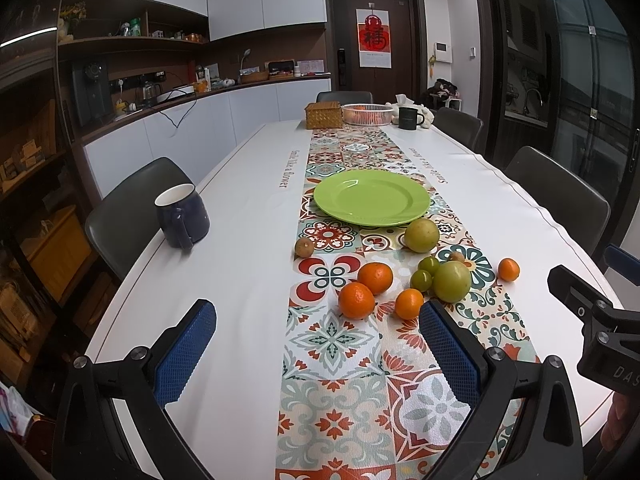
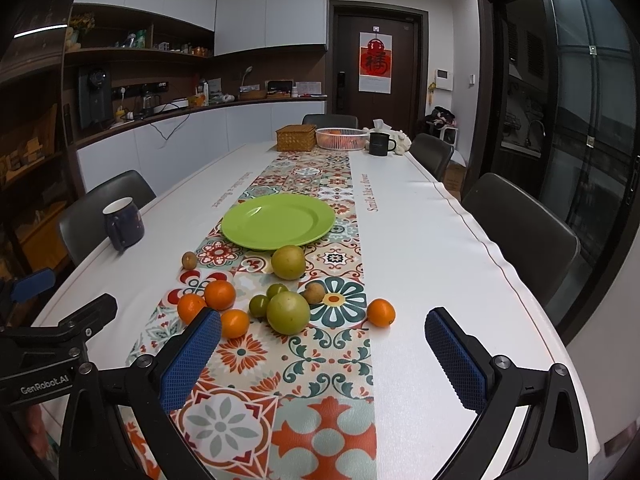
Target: Organize fruits
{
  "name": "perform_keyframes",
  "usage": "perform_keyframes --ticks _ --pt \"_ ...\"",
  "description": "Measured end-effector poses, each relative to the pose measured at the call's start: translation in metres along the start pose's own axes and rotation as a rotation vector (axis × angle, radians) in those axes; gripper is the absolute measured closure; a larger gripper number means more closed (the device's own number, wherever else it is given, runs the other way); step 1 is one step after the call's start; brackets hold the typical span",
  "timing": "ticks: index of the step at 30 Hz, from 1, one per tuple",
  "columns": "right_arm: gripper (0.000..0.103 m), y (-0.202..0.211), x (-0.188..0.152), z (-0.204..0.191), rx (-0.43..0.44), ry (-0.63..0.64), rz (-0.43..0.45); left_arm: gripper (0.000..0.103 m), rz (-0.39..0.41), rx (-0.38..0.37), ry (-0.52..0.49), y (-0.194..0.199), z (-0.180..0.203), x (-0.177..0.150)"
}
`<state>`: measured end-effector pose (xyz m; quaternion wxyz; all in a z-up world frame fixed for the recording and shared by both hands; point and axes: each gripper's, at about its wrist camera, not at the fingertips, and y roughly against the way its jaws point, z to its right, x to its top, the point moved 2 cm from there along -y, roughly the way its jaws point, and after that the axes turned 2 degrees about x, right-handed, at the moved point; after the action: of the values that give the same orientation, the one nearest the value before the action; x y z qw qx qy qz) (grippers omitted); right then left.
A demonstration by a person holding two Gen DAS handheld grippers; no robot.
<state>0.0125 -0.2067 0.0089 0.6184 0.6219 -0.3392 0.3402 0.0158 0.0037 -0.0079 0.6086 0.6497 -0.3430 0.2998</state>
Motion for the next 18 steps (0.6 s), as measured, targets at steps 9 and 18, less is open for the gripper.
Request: perform_keyframes --ticks 9,18 --pt "0.0 -0.004 -0.001 -0.002 0.007 0.007 -0.015 0.0 -0.016 -0.001 -0.001 -0.009 0.0 -0.004" --pt "0.0 -0.024 -0.002 -0.01 0.006 0.075 -0.033 0.0 -0.021 -0.006 -0.052 -0.035 0.001 -0.01"
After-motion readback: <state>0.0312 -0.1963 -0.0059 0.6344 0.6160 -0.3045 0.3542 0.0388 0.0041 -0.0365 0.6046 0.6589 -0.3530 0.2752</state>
